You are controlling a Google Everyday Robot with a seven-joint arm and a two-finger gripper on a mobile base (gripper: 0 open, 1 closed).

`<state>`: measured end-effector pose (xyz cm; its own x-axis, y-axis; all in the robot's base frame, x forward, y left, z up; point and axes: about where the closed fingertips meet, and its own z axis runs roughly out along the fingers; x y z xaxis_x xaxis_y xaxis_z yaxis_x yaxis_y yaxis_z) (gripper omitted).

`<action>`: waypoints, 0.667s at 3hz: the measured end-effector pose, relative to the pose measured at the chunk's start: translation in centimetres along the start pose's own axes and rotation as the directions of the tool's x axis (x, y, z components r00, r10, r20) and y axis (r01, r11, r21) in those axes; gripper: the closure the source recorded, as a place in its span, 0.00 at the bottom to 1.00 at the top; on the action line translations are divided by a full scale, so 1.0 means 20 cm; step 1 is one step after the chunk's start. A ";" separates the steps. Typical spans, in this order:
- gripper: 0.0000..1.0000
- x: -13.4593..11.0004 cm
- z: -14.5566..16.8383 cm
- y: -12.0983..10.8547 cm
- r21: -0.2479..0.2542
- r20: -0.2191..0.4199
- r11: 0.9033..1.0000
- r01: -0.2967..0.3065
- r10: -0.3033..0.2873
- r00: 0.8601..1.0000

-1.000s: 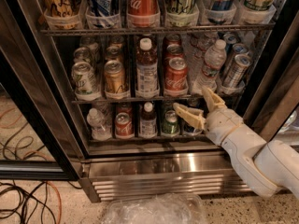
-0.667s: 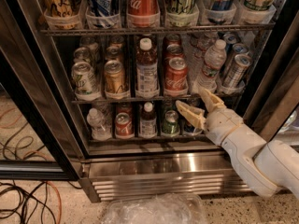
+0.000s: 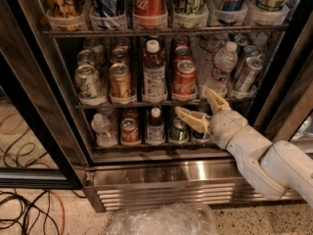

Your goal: Pick coke can from middle shelf of fridge

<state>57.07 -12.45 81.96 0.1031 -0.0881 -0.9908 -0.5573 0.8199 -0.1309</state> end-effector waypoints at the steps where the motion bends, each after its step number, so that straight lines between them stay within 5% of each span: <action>1: 0.29 0.00 0.04 0.02 0.002 -0.003 1.000 -0.011 0.011 1.000; 2: 0.32 0.00 0.10 0.02 0.026 0.006 0.999 -0.041 0.041 0.999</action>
Offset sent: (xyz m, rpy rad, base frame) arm 0.0255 0.0185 0.0011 0.0822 0.0294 -0.0606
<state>58.48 -11.07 82.04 0.0852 -0.0513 -0.9950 -0.5396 0.8371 -0.0893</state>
